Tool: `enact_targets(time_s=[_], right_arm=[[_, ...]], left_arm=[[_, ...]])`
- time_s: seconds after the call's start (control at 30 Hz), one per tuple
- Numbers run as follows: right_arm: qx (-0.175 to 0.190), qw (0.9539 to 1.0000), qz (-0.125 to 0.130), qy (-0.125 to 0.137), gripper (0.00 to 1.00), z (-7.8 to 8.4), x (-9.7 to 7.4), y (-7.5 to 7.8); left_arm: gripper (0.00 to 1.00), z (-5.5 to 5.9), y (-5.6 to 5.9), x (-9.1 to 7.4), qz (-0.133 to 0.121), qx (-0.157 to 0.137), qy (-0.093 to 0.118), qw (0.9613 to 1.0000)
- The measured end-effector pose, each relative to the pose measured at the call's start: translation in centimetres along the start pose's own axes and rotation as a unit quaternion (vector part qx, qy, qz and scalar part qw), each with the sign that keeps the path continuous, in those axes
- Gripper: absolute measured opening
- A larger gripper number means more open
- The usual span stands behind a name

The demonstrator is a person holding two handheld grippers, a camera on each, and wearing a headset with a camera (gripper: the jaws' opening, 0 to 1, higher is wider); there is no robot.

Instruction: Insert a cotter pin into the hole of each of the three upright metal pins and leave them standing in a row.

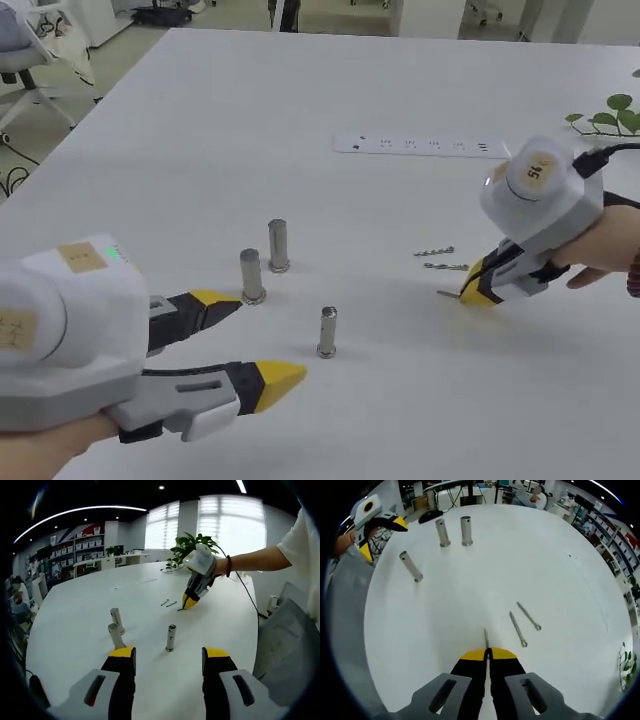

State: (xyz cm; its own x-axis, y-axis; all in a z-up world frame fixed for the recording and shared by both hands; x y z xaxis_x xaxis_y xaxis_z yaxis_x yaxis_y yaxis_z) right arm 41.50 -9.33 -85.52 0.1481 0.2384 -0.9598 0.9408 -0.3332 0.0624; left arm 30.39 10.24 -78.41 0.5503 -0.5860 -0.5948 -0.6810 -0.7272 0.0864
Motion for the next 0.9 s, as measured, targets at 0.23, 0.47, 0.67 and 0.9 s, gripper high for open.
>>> enact_targets(time_s=[0.23, 0.47, 0.67, 0.9], right_arm=[[0.005, 0.9999, 0.011, 0.010, 0.01, 0.4, -0.2, 0.0], [-0.015, 0.9986, 0.033, 0.039, 0.01, -0.5, -1.5, -0.3], [-0.043, 0.9958, 0.053, 0.061, 0.01, -1.6, -2.9, -1.3], [-0.076, 0.9897, 0.059, 0.106, 0.01, -3.5, -4.7, -3.5]], left_arm=[[0.51, -0.2, 0.2, -0.1, 0.002, -0.003, 0.006, 1.0000], [0.51, -0.6, 0.7, 0.0, 0.008, -0.006, 0.010, 0.9999], [0.48, -1.3, 1.2, 0.1, 0.019, -0.013, 0.016, 0.9996], [0.43, -1.7, 1.8, 0.1, 0.031, -0.028, 0.018, 0.9990]])
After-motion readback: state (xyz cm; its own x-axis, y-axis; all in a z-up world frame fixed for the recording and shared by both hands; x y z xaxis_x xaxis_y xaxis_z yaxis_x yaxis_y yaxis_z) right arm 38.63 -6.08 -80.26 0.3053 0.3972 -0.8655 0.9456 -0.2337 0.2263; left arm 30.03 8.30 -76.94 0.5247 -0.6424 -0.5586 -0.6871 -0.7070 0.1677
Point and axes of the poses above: the centre of the closed fingertips' face, and the gripper's own axes: x roughly forward along the fingers, y roughly to its right, z roughly out of its underside, the point moved 1 cm from there along -x, roughly backward along the fingers, and after that the axes turned 9 degrees about -y, right-handed, at the moved point
